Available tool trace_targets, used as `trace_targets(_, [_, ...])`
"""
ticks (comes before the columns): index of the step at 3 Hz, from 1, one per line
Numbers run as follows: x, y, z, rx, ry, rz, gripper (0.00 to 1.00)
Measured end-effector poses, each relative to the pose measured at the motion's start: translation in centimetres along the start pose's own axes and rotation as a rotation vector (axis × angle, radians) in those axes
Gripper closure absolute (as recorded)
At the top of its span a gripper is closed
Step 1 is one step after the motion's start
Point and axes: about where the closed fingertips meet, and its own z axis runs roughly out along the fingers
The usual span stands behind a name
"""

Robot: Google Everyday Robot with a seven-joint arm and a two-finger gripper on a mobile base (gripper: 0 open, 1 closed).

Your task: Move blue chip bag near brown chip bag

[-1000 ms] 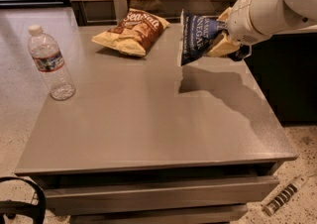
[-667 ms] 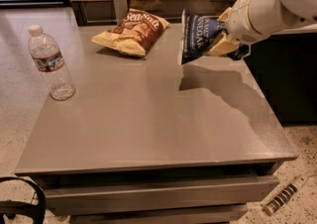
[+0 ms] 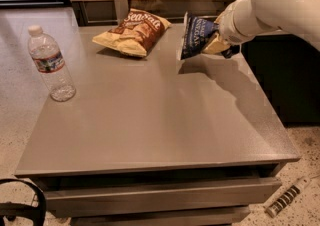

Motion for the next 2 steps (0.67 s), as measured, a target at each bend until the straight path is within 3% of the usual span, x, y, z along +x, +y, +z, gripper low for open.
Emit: trace_targets(2, [-0.7, -4.3, 6.7, 0.052, 0.023, -0.039, 1.00])
